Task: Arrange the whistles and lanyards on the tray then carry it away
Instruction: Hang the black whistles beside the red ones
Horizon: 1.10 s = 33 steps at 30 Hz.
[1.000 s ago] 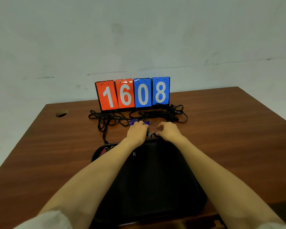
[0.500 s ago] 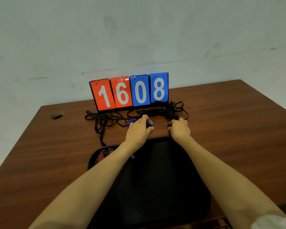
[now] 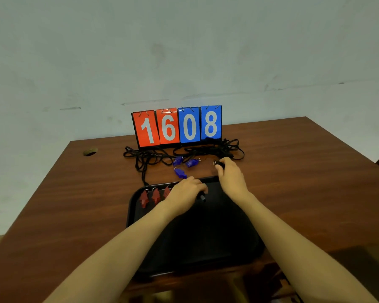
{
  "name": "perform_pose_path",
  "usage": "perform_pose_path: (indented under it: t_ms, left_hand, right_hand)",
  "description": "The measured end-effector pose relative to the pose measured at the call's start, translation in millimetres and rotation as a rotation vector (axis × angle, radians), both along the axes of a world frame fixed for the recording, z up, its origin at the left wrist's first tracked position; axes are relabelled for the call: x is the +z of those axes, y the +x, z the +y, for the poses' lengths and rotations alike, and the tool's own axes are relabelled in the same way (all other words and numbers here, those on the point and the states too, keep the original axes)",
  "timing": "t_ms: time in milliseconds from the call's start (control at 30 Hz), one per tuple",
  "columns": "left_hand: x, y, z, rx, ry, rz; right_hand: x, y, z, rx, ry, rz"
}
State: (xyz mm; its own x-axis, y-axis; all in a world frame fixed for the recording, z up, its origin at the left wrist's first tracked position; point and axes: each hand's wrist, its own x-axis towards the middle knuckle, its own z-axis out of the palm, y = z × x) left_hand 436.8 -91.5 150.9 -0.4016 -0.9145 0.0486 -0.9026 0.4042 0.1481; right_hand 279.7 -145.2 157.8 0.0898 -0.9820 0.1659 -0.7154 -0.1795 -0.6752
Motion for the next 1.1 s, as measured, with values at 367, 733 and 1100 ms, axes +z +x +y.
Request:
perform_pose_path:
  t_ms: [367,733,1100]
  left_hand:
    - [-18,8,34,0.071,0.07,0.1]
    - [-37,-1,44,0.19,-0.026,0.008]
    - [-36,-1,32,0.297,-0.102,-0.091]
  right_hand:
    - [1,-3,27,0.033,0.133,0.015]
    - [-8,-10,33,-0.052,0.238,-0.017]
    - [-15,-7,37,-0.021,0.245,-0.153]
